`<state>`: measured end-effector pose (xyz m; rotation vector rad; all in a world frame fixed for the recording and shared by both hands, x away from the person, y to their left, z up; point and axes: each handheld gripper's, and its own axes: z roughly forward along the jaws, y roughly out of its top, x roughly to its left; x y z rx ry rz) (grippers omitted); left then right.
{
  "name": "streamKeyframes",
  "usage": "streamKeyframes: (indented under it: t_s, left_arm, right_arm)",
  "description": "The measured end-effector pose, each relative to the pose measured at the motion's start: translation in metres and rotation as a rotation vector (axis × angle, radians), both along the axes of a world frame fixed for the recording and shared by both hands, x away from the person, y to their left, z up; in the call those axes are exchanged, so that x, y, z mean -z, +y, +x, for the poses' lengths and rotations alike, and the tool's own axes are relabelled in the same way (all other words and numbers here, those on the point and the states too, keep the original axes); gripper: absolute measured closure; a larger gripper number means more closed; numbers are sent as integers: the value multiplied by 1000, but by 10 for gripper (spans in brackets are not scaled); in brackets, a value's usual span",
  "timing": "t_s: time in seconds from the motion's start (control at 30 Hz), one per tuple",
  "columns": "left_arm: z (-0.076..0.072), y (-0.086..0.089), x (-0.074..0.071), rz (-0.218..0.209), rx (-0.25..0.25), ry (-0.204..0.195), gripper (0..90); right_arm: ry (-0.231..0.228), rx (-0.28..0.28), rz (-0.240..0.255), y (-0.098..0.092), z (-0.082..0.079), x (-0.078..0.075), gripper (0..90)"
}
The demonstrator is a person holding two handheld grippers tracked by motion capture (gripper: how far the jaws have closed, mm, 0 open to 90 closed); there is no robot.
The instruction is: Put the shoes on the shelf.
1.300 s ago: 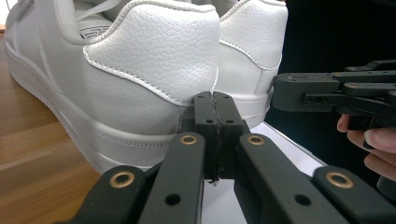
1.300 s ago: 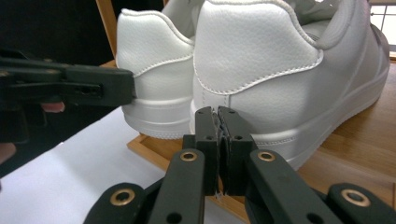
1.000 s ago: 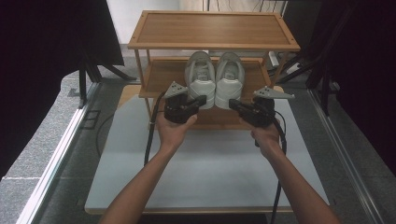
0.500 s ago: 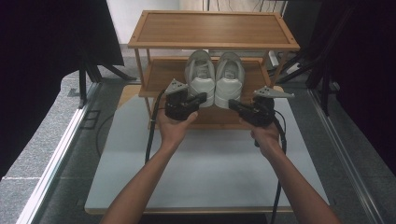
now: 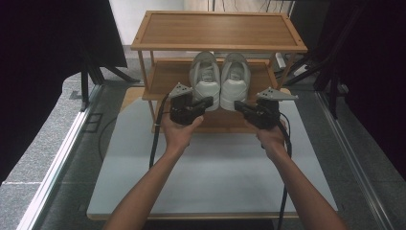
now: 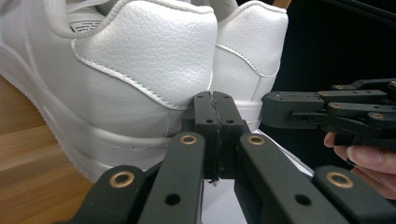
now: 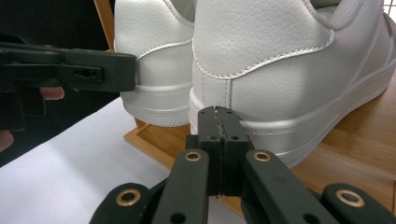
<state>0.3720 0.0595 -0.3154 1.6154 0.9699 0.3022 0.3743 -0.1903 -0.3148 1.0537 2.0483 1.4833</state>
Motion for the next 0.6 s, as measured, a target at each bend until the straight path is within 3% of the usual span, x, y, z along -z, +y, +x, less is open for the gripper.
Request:
streamKeyframes:
  t_s: [0.17, 0.3, 0.43, 0.6]
  left_arm:
    - [2, -3, 0, -13, 15, 10, 898]
    - [2, -3, 1, -23, 41, 6, 834]
    - [-2, 2, 2, -49, 48, 3, 777]
    - [-13, 11, 2, -47, 51, -29, 692]
  right_arm:
    - [9, 3, 9, 0, -1, 0, 891]
    - [37, -10, 44, -3, -2, 1, 838]
    - [17, -31, 65, -5, -10, 2, 793]
    - [-16, -51, 69, -7, -22, 6, 695]
